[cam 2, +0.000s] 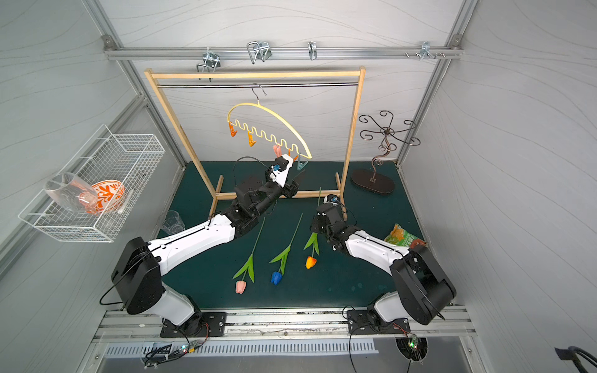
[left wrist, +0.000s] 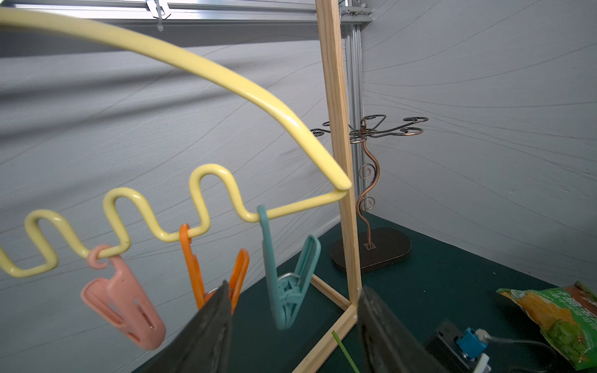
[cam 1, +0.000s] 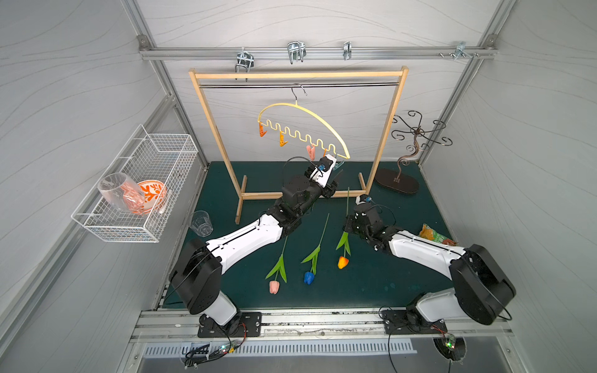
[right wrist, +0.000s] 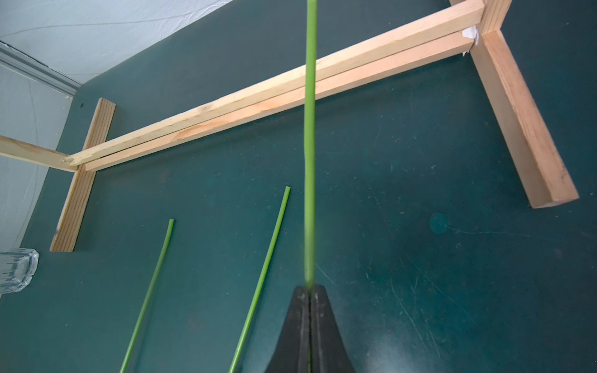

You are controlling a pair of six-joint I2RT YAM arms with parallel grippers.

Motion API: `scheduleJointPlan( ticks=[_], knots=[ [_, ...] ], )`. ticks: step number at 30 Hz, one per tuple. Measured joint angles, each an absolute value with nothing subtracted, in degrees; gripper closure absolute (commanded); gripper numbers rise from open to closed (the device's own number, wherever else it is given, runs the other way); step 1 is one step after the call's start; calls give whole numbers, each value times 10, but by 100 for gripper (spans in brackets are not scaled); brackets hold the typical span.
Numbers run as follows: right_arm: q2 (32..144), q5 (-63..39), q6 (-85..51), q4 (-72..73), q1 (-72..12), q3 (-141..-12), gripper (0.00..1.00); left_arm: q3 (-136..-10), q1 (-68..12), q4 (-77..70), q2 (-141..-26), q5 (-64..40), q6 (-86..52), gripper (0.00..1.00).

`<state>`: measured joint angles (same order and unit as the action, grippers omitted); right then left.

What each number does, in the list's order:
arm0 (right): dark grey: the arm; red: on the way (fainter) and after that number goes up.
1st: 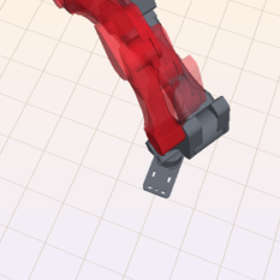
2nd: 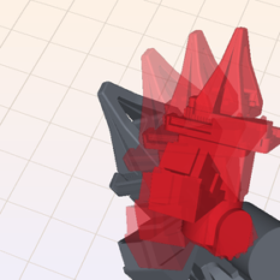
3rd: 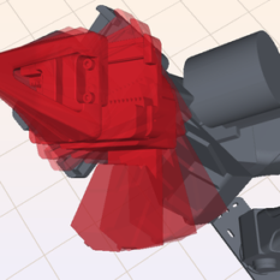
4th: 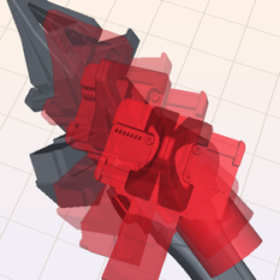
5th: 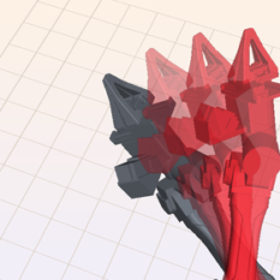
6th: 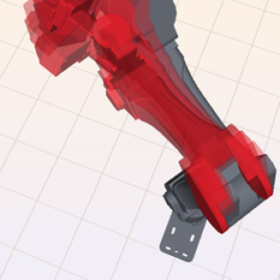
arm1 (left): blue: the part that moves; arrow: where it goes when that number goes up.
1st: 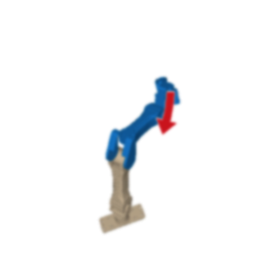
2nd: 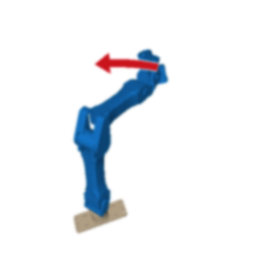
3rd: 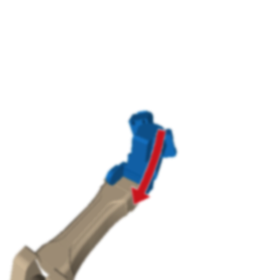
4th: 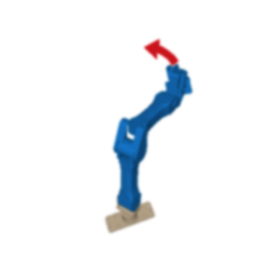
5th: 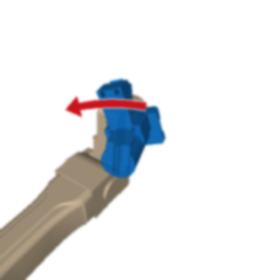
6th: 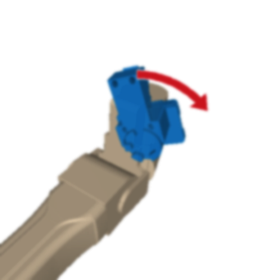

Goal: Dry the flowers on a clothes hanger
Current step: Open the clamp at the hanger.

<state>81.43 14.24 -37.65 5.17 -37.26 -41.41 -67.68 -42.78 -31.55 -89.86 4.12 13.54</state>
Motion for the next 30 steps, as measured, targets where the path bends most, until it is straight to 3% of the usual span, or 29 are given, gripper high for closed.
scheduleJointPlan(
  ticks=[16, 30],
  knots=[
    [815, 140, -376, 52, -373, -414, 100, -737, -450, -316, -949, 96, 174, 34],
    [815, 138, -376, 52, -373, -414, 100, -766, -456, -333, -983, 139, 179, 39]
  ],
)
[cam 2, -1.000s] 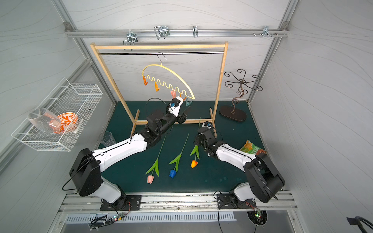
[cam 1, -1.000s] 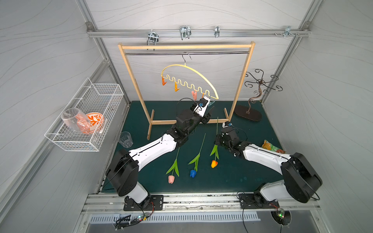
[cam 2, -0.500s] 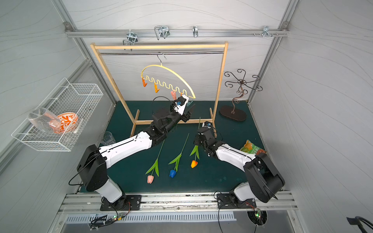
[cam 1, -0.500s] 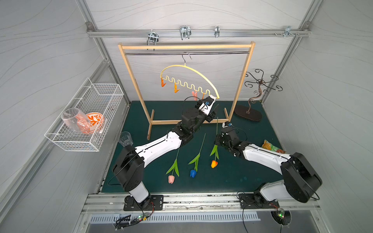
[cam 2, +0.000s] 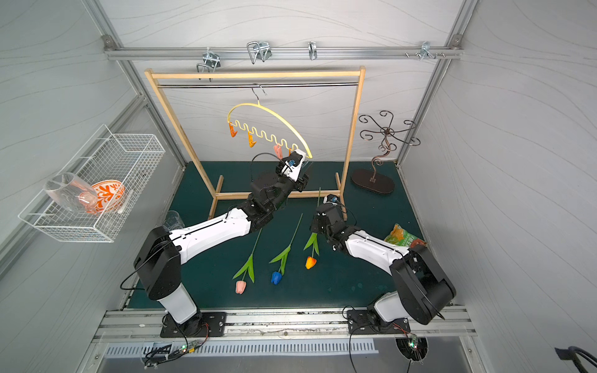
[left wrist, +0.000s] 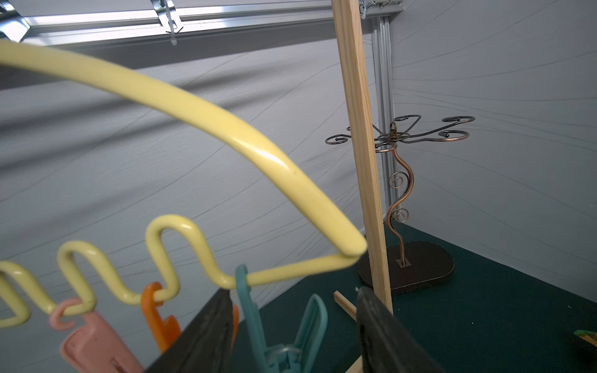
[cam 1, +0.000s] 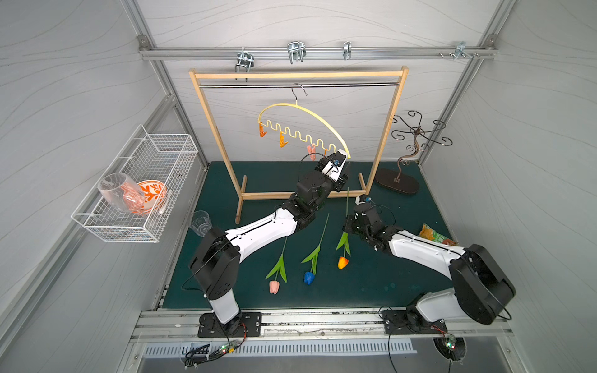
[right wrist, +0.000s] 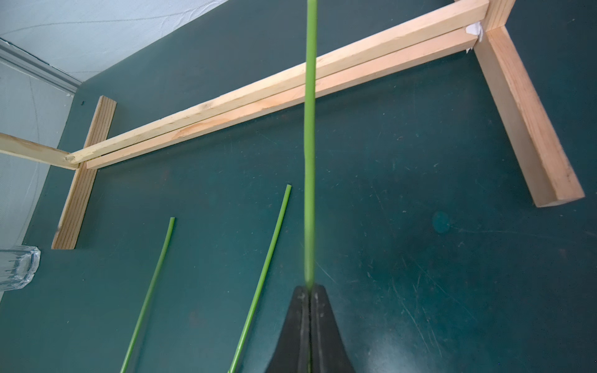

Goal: Dry the flowers on a clothes hanger
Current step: Open the clamp at the hanger.

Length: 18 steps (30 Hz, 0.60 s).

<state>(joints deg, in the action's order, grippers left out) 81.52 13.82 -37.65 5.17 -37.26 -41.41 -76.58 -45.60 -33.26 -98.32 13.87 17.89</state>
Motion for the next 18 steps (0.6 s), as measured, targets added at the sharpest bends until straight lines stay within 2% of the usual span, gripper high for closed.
scheduleJointPlan(
  ticks=[18],
  knots=[
    [815, 138, -376, 52, -372, -414, 100, -771, -459, -346, -991, 151, 178, 57]
  ],
)
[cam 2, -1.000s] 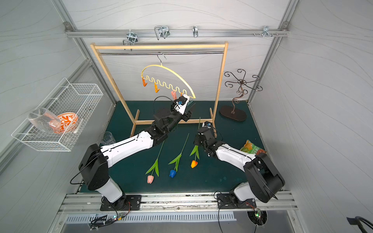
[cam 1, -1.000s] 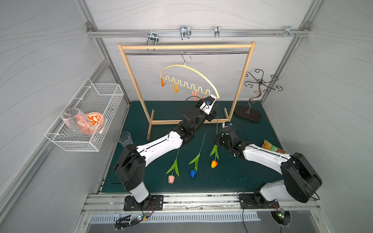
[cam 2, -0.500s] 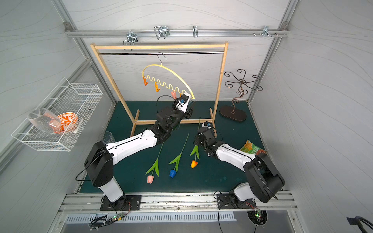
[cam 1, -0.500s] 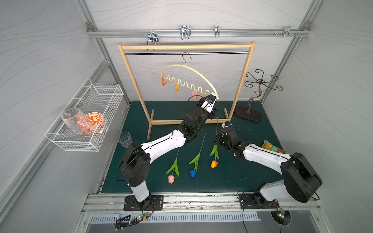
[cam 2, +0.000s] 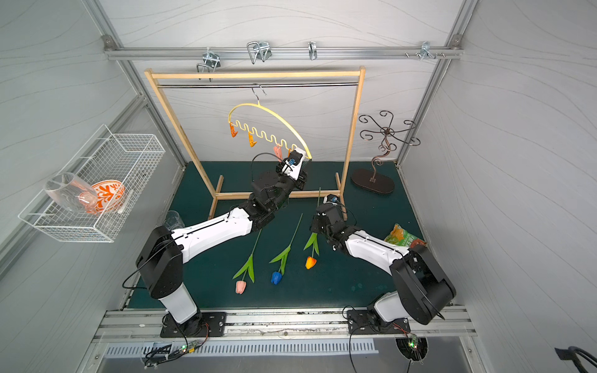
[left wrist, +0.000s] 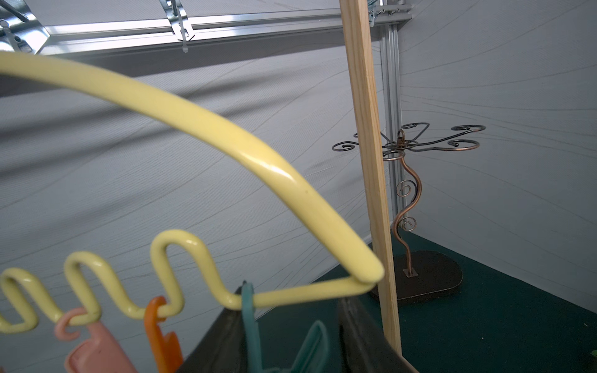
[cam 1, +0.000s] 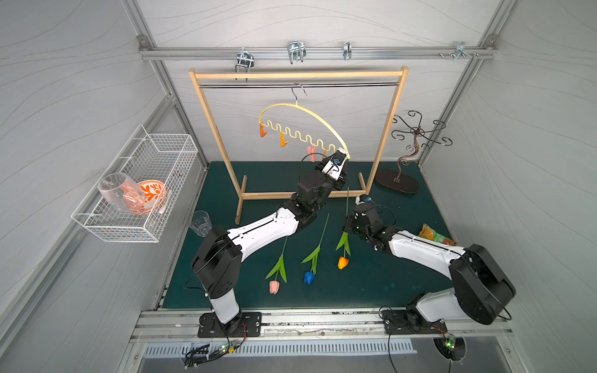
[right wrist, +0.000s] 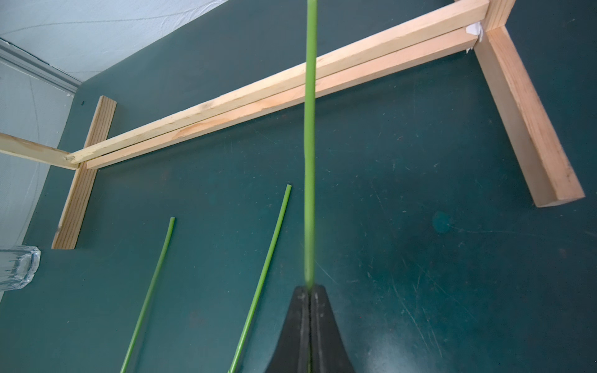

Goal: Dry the flowers on a clothes hanger
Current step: Open the clamp at the hanger.

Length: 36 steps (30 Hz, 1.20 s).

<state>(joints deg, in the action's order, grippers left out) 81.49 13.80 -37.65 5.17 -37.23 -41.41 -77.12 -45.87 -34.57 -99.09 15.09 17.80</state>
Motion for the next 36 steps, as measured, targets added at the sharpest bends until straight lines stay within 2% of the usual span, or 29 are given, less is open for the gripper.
scheduleJointPlan(
  ticks=[13, 26, 32, 36],
  knots=[
    [815, 138, -376, 52, -372, -414, 100, -771, -464, -345, -991, 158, 168, 74],
    [786, 126, -365, 51, -372, -414, 100, -771, -469, -292, -967, 154, 131, 70],
    [678, 71, -363, 98, -366, -395, 100, -771, -469, -244, -926, 139, 85, 70],
    [672, 17, -374, 143, -366, -398, 100, -772, -469, -216, -904, 121, 43, 70]
  ],
)
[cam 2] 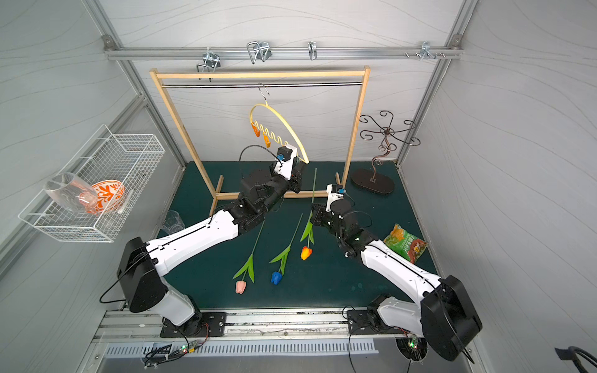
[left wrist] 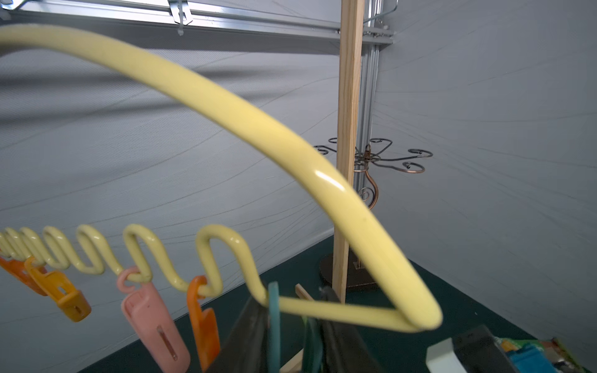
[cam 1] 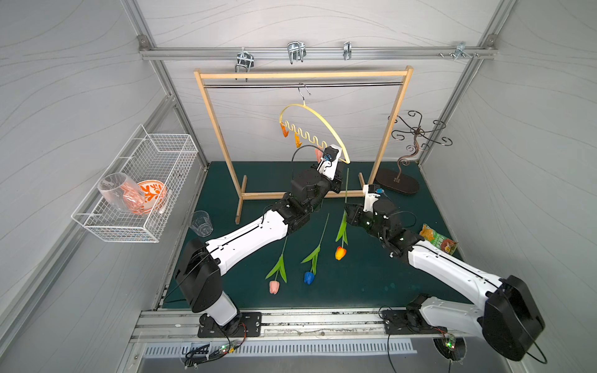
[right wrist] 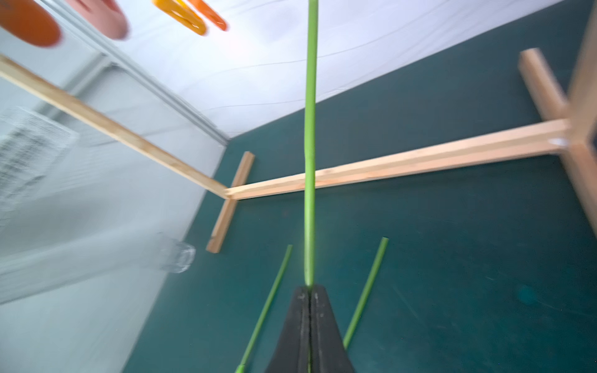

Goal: Dry the flowers on a clothes hanger
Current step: Open the clamp at the hanger, then clamp the flower onto the hanger.

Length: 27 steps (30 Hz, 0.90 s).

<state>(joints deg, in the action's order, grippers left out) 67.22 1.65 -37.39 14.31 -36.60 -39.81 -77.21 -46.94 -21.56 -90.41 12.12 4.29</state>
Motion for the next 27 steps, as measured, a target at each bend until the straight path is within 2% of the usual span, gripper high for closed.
scheduleJointPlan(
  ticks=[15, 27],
  knots=[
    [677, -76, -496, 314, -383, -378, 100, -772, -452, -165, -867, 90, -110, 70],
    [675, -84, -502, 341, -415, -382, 100, -744, -427, -193, -855, 63, -173, 71]
  ],
)
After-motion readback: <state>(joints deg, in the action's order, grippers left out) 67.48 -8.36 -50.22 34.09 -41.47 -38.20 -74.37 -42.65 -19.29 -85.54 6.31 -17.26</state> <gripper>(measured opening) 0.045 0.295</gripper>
